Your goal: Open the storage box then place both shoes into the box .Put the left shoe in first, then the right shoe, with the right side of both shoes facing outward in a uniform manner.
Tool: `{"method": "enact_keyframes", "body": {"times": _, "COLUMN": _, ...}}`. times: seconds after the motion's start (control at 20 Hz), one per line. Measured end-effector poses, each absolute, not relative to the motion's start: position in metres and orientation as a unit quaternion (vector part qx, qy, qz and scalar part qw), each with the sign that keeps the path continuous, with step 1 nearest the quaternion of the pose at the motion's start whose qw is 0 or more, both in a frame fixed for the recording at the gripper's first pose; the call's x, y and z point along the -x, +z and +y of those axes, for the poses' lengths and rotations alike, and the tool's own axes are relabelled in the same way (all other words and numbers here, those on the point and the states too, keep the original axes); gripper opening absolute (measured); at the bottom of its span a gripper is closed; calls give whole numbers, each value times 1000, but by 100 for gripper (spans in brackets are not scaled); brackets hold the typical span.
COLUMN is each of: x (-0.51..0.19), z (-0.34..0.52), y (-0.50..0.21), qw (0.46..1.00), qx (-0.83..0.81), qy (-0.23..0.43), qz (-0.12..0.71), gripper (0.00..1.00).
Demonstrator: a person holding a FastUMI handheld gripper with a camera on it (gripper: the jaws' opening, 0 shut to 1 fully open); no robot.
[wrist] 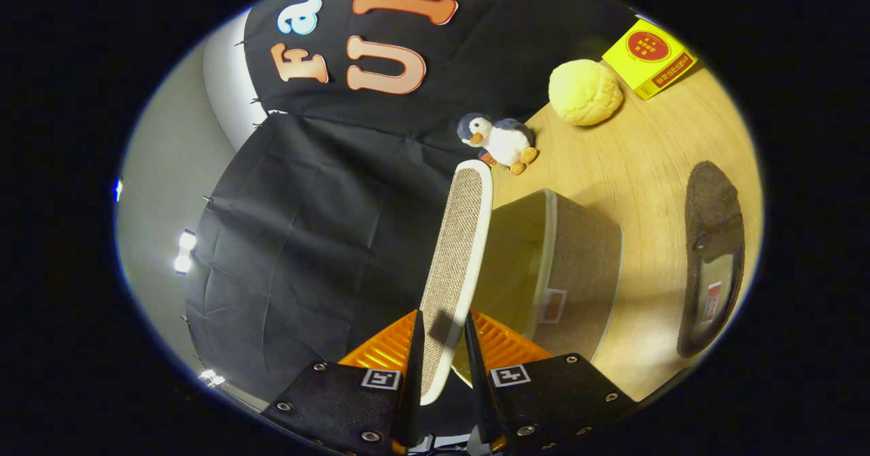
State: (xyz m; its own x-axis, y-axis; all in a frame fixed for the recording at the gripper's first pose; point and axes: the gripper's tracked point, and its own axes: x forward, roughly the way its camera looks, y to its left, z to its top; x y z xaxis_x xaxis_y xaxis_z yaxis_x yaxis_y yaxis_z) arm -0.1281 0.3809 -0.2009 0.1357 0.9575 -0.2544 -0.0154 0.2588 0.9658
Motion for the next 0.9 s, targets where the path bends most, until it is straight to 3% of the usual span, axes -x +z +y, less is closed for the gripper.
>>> {"method": "enact_keyframes", "body": {"times": 0.6, "x": 128, "z": 499, "y": -120, "qw": 607, "qx": -396, "qy": 475, "qz": 499, "gripper": 30}}
{"method": "enact_keyframes", "body": {"times": 0.9, "x": 124, "z": 553, "y": -113, "qw": 639, "qx": -365, "qy": 467, "qz": 489, "gripper": 31}}
